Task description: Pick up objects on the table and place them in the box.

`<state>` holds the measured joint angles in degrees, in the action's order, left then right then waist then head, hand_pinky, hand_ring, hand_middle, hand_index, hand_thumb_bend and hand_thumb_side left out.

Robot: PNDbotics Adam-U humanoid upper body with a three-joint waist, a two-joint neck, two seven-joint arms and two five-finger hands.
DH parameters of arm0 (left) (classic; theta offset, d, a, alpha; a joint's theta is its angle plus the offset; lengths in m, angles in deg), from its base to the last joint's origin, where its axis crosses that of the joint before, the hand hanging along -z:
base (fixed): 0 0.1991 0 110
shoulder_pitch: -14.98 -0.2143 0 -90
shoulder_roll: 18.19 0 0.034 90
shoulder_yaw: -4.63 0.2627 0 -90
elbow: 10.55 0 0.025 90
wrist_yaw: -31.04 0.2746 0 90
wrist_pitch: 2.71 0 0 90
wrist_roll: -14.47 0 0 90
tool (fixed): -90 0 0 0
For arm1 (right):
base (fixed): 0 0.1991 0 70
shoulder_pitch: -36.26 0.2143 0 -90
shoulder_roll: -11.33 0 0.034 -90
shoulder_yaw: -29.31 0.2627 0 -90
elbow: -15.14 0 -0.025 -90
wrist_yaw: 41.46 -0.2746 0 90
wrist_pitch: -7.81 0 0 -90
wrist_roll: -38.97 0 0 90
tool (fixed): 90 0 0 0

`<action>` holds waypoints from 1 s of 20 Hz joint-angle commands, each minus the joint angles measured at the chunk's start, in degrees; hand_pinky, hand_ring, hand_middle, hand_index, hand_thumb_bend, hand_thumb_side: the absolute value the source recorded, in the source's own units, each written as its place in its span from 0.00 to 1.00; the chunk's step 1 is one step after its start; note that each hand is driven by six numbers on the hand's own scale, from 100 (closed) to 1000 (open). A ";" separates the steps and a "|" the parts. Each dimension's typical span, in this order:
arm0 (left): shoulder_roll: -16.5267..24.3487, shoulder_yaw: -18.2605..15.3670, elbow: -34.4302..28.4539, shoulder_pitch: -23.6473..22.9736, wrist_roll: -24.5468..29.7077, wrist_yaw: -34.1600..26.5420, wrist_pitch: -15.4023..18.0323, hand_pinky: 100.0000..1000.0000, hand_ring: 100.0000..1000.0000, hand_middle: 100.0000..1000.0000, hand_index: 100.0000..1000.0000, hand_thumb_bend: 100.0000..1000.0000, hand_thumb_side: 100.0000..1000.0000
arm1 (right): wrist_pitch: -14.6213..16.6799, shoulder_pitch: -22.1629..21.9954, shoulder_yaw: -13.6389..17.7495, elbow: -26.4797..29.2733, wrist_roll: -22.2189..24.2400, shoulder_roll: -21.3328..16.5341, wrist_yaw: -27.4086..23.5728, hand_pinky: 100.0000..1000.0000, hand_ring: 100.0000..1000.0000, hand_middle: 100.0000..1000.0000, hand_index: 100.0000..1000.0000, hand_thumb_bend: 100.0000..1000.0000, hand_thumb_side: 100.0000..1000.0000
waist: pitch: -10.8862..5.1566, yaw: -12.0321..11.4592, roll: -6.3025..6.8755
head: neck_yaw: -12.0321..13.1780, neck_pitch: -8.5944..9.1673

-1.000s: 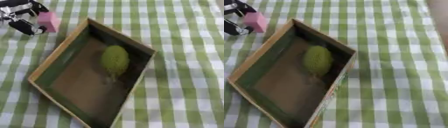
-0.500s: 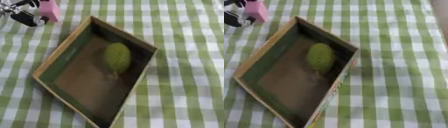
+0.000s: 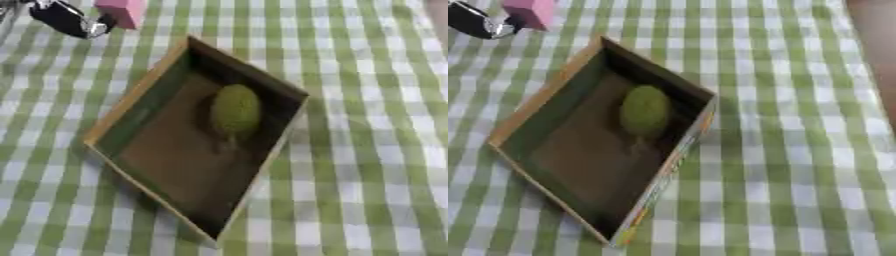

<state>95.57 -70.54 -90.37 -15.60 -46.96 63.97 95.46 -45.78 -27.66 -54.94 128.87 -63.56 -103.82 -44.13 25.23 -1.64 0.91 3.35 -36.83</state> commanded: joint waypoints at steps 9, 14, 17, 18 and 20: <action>-1.77 8.36 -24.94 -3.29 4.75 -3.27 -5.29 0.68 0.56 0.52 0.66 0.12 0.00 | -0.47 -1.53 1.41 0.87 -1.07 -1.74 -0.13 0.88 0.44 0.47 0.81 0.00 0.34 | -3.89 -2.72 -1.20 | -4.11 -3.04; -4.52 10.33 -33.22 -5.19 6.65 -2.43 -6.87 0.66 0.55 0.51 0.66 0.11 0.00 | -0.83 -2.94 1.81 0.87 -1.61 -1.56 0.24 0.88 0.45 0.47 0.81 0.00 0.34 | -4.92 -4.28 -1.35 | -6.20 -4.32; -7.46 11.43 -34.59 -6.26 6.38 -1.98 -6.74 0.58 0.51 0.51 0.66 0.07 0.00 | -1.08 -3.72 1.94 0.87 -1.87 -1.44 0.49 0.88 0.45 0.46 0.81 0.00 0.35 | -5.51 -5.32 -1.41 | -7.48 -5.06; -8.47 11.74 -34.68 -6.69 5.74 -1.63 -6.64 0.58 0.50 0.51 0.66 0.07 0.00 | -1.16 -4.00 2.00 0.87 -1.97 -1.41 0.57 0.88 0.45 0.46 0.81 0.00 0.35 | -5.67 -5.63 -1.43 | -7.83 -5.26; -10.45 12.51 -34.75 -7.97 4.86 -0.48 -6.53 0.56 0.49 0.50 0.66 0.04 0.00 | -1.28 -4.47 2.09 0.87 -2.13 -1.35 0.74 0.88 0.45 0.46 0.81 0.00 0.35 | -5.95 -6.15 -1.48 | -8.24 -5.62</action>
<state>85.56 -58.00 -124.06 -24.14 -41.48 62.84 88.88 -47.03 -32.44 -53.64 128.87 -65.37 -103.82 -43.70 20.70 -7.88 -0.48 -4.45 -42.05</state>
